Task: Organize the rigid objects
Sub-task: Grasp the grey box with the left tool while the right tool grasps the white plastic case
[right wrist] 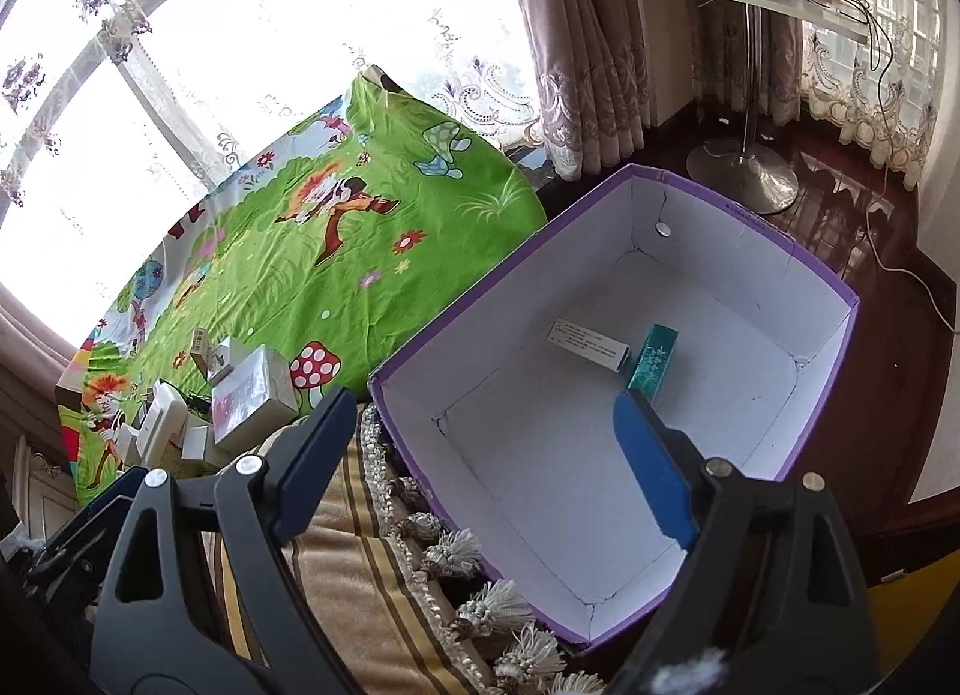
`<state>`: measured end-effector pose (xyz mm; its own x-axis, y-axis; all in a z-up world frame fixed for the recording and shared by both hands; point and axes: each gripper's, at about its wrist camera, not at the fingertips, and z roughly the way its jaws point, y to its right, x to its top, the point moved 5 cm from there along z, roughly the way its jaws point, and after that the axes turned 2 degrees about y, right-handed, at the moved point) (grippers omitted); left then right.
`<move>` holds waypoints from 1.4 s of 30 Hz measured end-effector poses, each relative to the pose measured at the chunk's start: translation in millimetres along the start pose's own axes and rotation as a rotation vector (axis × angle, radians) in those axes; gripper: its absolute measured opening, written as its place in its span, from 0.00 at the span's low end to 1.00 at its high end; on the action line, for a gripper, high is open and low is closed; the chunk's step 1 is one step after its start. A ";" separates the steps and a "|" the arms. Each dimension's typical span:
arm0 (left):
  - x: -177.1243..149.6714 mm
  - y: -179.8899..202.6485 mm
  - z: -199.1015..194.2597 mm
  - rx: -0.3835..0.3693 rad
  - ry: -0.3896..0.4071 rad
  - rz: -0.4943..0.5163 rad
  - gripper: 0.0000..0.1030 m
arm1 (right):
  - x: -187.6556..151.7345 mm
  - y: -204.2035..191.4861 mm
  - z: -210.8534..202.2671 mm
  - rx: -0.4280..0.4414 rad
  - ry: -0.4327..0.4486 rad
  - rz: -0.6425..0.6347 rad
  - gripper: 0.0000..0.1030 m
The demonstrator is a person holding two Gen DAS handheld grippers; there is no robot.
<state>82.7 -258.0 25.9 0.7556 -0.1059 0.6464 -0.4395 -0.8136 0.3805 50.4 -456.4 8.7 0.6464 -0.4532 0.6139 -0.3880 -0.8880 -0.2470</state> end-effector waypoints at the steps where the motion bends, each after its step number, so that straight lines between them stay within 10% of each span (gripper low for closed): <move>1: 1.5 -7.2 -4.3 0.018 0.013 -0.008 0.83 | -0.4 -3.2 -0.6 0.012 0.002 -0.017 0.87; 16: 22.0 -125.2 -73.3 0.303 0.157 -0.093 0.83 | -4.1 -55.7 -9.9 0.097 0.030 -0.230 0.87; 30: 9.9 -205.1 -65.8 0.456 0.000 0.072 0.81 | -29.9 -154.4 17.2 0.233 -0.084 -0.589 0.89; 42: 15.8 -240.9 -44.6 0.439 -0.053 0.106 0.76 | -48.3 -258.7 50.3 0.377 -0.147 -0.841 0.95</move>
<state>178.9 -38.2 -26.1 0.7466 -0.2216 0.6273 -0.2769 -0.9608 -0.0099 152.6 -208.7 5.2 0.7049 0.3675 0.6067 0.4675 -0.8840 -0.0077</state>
